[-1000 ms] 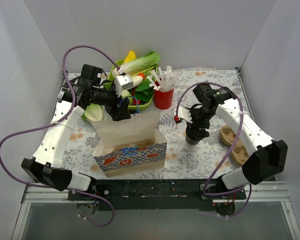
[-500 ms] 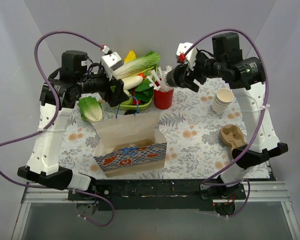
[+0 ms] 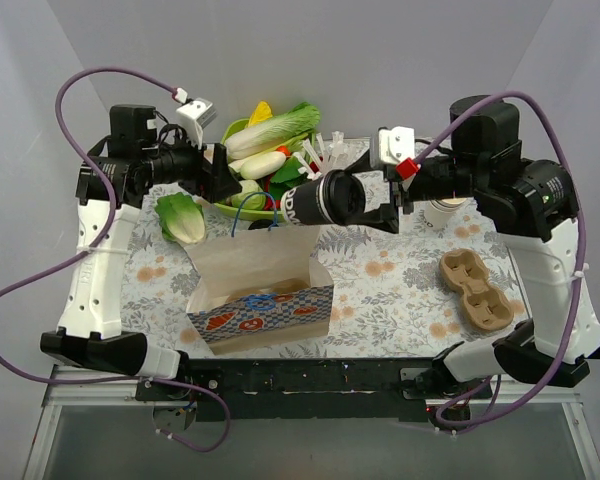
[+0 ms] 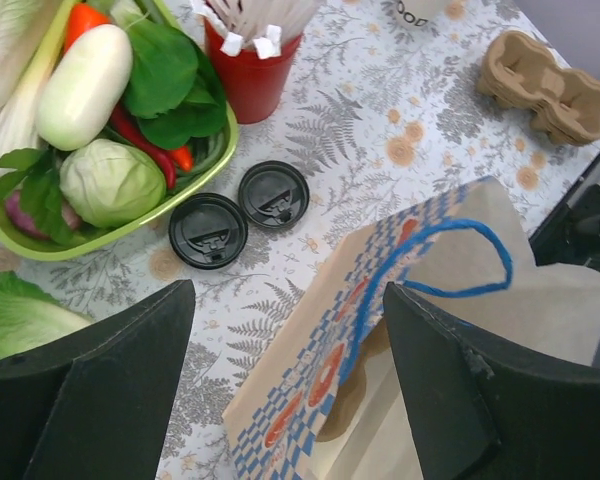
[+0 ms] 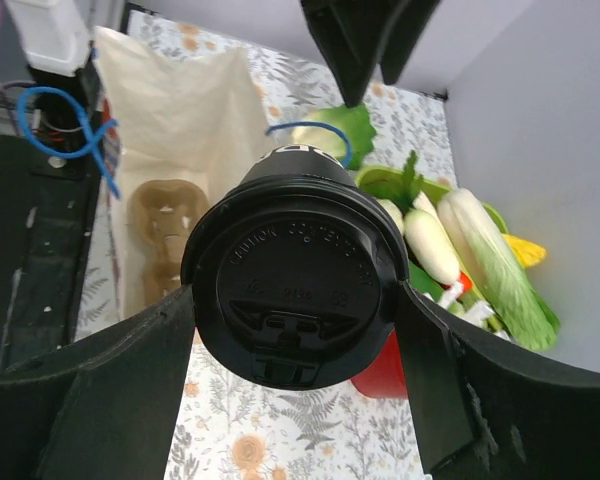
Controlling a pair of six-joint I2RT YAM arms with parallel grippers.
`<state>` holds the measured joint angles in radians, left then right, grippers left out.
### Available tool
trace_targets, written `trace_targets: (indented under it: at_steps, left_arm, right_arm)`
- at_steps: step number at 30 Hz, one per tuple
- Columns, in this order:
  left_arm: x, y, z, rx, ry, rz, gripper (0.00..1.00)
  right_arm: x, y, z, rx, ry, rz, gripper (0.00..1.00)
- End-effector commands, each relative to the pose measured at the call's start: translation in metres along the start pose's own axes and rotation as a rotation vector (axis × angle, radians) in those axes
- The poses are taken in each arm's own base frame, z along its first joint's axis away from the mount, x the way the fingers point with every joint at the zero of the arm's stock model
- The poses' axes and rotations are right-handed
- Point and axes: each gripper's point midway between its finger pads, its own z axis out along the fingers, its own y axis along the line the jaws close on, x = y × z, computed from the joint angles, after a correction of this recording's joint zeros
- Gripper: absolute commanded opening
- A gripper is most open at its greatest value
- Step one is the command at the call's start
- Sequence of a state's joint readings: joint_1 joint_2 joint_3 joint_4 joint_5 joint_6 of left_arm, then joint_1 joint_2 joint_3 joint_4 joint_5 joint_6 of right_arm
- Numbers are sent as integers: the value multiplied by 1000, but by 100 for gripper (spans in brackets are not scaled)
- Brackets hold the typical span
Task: Pack the takeout coffee
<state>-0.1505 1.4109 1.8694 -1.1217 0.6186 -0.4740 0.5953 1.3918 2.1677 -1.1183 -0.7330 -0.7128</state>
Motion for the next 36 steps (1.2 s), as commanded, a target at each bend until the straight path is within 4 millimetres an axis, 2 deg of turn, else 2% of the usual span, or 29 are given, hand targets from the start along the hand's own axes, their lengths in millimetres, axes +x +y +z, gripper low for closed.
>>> trace_targets:
  at_steps: [1,3,6,8,9,11,12,13,19,21,25,27,29,33,34,36]
  left_arm:
    - [9,-43,-32,107,-24,37,75]
    - [22,-56,-38,155,6,19,75]
    - [42,-57,-43,130,27,22,75]
    - [58,-58,-46,108,27,24,76]
    - [58,-54,-44,84,8,29,77]
    - [66,-57,-44,93,10,26,77]
    - [72,-59,-43,106,15,17,77]
    - [75,-62,-43,117,16,16,76]
    - [92,-66,-41,156,39,30,70]
    - [94,-68,-39,185,40,73,63]
    - [99,-67,-30,234,47,106,50]
    - [106,-66,-22,267,62,103,42]
    - [115,-64,-14,286,82,88,39]
    - [113,-65,-7,324,50,112,28]
    - [111,-65,-6,333,39,126,17]
    - [108,-64,-3,347,34,138,5]
  right_arm:
    - [-12,34,1,-85,-5,-11,1]
    - [-8,54,6,-155,19,0,1]
    - [7,77,23,-245,71,28,1]
    - [13,76,37,-241,105,41,1]
    - [5,79,46,-244,94,17,1]
    - [13,72,64,-201,146,-13,1]
    - [14,80,75,-214,165,-40,1]
    - [24,72,86,-179,217,-58,1]
    - [33,81,123,-205,284,-52,1]
    - [36,81,128,-204,296,-57,1]
    - [55,81,136,-204,355,-66,1]
    - [67,85,139,-220,395,-60,1]
    - [74,90,139,-242,416,-59,1]
    - [89,102,135,-281,467,-57,1]
    - [91,103,132,-277,473,-64,1]
    - [95,108,130,-290,485,-80,1]
